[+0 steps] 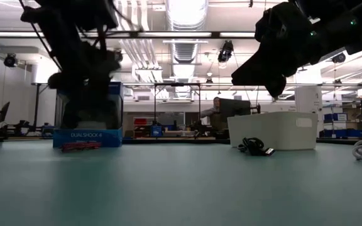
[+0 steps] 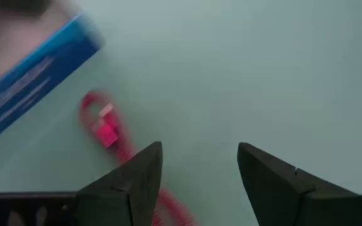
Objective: Pick and place USB-C Cables
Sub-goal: Put the pink charger cable into the white container
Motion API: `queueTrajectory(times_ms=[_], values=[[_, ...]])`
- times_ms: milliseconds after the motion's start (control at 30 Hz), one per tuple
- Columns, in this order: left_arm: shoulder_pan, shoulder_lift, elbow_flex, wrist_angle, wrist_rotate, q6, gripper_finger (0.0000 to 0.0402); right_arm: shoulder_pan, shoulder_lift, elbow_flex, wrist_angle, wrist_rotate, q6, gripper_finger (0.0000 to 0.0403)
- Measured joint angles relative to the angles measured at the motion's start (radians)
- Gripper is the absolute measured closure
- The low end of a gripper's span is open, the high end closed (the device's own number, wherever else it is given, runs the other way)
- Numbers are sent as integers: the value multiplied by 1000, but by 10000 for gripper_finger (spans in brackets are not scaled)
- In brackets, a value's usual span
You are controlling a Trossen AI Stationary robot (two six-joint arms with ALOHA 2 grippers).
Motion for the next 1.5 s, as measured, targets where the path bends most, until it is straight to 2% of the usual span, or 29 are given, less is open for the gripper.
queueTrajectory(times_ms=[133, 600, 733, 1100, 1333, 1500], values=[[15, 72, 0, -106, -3, -94, 210, 0, 0, 0, 3, 0, -4, 333], [91, 263, 0, -107, -3, -95, 211, 0, 0, 0, 5, -1, -6, 330], [92, 284, 3, -101, -7, -96, 234, 0, 0, 0, 4, -1, -5, 332], [94, 277, -1, -73, 8, -96, 386, 0, 0, 0, 2, -1, -6, 333], [74, 223, 5, -66, -3, -85, 387, 0, 0, 0, -1, -2, -22, 333], [28, 118, 13, 34, -62, 22, 387, 0, 0, 0, 0, -2, -48, 339]])
